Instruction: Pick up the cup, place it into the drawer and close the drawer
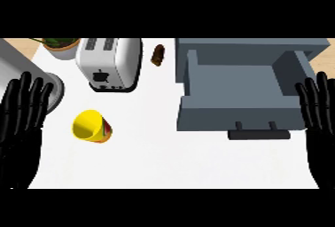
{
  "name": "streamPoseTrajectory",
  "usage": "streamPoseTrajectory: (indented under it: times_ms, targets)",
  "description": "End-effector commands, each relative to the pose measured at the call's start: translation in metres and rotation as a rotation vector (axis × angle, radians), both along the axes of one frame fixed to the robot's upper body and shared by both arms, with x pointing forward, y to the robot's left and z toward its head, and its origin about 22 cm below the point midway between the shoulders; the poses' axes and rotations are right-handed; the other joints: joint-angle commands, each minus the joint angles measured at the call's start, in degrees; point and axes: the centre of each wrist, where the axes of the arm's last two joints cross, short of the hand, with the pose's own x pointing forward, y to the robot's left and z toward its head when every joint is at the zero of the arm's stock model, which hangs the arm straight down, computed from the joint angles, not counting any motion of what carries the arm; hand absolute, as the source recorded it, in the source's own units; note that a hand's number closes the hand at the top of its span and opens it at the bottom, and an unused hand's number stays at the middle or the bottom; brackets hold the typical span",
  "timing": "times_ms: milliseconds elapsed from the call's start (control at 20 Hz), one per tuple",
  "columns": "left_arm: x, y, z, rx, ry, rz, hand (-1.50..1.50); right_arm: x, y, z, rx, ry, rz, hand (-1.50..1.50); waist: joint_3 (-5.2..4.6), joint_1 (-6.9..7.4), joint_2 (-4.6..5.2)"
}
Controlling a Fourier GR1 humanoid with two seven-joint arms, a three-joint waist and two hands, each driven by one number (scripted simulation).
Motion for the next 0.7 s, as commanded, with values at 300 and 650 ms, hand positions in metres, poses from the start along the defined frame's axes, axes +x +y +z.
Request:
streamPoseTrajectory:
  times_ms: [300, 650]
  targets:
    - [0.014, 0.029, -0.026, -0.218, 0.216, -0.26, -1.5, 0.005, 0.006, -0.008, -0.054, 0.108, 0.161, -1.5, 1.68, 0.95, -0.96]
    - [0.036, 0.085, -0.038, -0.249, 0.249, -0.276, -1.5, 0.041, 0.009, 0.014, -0.055, 0.113, 0.182, -1.5, 1.74, 0.98, -1.22]
